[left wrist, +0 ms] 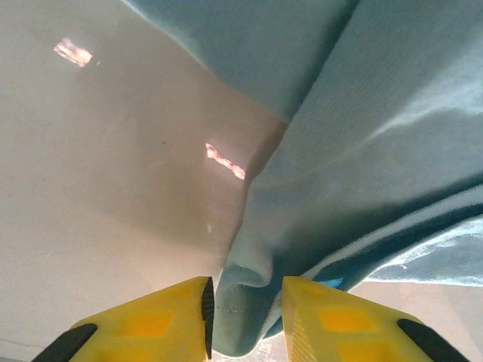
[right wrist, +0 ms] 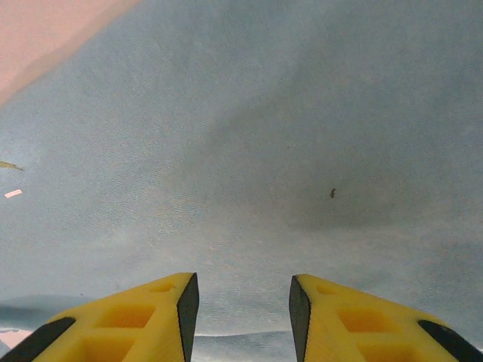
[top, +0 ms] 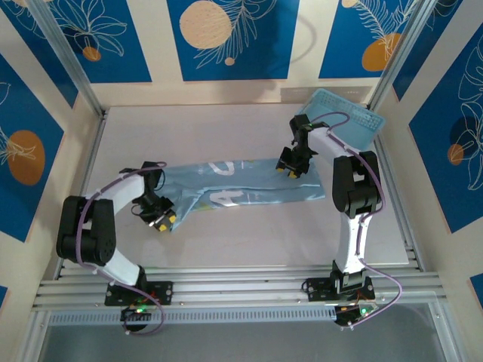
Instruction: Fold and stack the t-shirts
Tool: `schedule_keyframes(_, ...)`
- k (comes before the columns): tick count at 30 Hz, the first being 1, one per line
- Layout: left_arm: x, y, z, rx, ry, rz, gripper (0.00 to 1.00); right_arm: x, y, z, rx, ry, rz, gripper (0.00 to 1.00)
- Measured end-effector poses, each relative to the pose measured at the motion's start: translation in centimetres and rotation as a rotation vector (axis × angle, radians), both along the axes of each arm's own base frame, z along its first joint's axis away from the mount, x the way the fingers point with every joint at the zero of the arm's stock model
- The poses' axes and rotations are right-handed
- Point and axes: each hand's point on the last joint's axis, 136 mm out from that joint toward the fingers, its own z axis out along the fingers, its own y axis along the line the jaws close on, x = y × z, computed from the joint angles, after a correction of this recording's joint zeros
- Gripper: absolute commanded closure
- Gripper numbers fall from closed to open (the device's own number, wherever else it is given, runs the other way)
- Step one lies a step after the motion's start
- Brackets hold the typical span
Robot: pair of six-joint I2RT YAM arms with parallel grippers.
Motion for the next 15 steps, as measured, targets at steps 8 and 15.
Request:
schedule_keyframes(8,-1.2,-1.3,0.0,0.001,0.024,-0.006,0.64,-1.1,-0.2,-0.8,-0.006,0.028,0.0,0.6)
schedule_keyframes(15,-2.0,-1.6,-0.2,0.008,0.043,-0.007,0.65,-1.0,-0.2,-0.9,-0.001,0.022,0.0,0.61)
